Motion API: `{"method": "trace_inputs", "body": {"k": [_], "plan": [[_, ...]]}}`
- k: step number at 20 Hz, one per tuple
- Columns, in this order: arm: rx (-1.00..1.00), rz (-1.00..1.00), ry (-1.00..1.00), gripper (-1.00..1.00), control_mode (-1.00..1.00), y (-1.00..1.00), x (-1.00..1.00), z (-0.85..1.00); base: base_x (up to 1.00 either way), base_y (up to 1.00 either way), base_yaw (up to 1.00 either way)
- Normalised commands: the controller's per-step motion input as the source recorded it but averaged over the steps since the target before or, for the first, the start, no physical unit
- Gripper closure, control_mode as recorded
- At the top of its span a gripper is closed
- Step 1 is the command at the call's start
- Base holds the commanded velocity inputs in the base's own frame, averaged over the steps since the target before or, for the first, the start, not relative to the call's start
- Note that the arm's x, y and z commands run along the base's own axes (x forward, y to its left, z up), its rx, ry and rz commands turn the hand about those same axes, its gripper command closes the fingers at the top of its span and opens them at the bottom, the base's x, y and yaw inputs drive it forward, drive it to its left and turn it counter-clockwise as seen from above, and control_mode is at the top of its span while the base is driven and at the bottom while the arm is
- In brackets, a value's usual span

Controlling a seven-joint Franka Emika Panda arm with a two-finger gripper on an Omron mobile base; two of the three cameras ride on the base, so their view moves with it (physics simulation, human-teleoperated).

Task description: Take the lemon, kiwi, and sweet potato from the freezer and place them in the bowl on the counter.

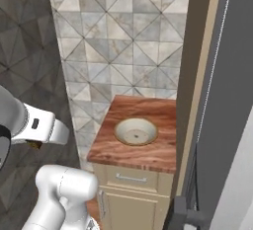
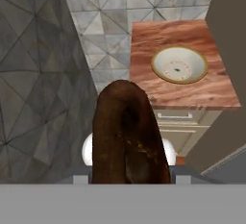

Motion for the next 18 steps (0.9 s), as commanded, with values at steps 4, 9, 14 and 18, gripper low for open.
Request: {"method": "trace_inputs", "body": {"k": [4,9,14,18], "plan": [[0.0,0.0,0.0,1.0,1.0,0.0,0.0,0.0,0.5,0.0,0.0],[0.0,0.0,0.0,1.0,1.0,0.0,0.0,0.0,0.54,0.0,0.0],[0.0,0.0,0.02,1.0,-1.0,-0.02,0.09,-0.02,0.36,-0.05,0.0],[0.0,0.0,0.12,1.0,-1.0,-0.34,0.62,-0.27,0.0,0.0,0.0]]}}
